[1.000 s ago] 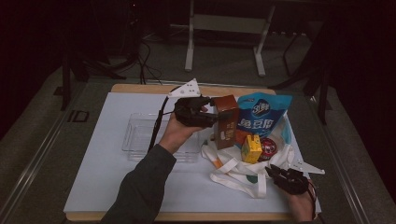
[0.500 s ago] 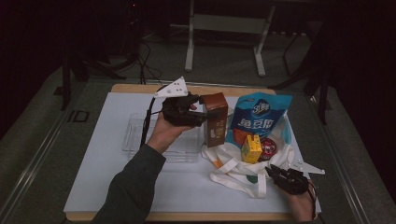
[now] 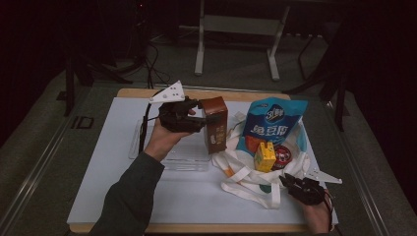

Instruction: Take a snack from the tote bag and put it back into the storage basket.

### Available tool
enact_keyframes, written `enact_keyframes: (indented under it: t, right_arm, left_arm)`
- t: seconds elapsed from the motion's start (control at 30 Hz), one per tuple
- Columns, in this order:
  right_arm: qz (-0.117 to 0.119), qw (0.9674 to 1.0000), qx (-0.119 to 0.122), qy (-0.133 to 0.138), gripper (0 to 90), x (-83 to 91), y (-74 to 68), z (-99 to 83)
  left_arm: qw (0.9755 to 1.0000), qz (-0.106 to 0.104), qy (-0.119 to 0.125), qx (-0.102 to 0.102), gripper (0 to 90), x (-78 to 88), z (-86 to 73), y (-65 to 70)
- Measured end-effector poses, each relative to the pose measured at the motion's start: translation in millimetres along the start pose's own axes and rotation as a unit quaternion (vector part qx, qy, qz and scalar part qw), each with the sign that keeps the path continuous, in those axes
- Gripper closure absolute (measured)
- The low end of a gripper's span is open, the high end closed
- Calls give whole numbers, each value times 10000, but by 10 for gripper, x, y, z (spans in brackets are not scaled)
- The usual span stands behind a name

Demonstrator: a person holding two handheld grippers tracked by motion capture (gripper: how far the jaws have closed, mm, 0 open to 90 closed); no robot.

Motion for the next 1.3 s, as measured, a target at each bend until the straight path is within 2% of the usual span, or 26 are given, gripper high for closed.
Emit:
enact_keyframes:
  t: [0.33,0.73,1.1,1.3]
  right_arm:
    - [4,10000,-6,-1,697,0,0,-1]
    - [-4,10000,-4,-8,697,1,-1,-3]
    - [-4,10000,-13,-13,697,2,-3,-4]
    - [-6,10000,-11,-15,697,3,-2,-5]
  left_arm:
    - [9997,189,-138,-78,419,77,-66,-91]
    - [9988,378,-302,17,420,144,-235,-249]
    - [9960,592,-646,-152,419,179,-410,-343]
    - [9939,675,-847,-228,419,255,-511,-411]
Point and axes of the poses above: each handheld gripper's, and its own axes: x roughly backward along the jaws, z roughly out of its top, y roughly to its right, the point moved 9 cm from there along -x, roughly forward along the jaws, and after that the axes turned 6 degrees about z, right-handed, at the moved point
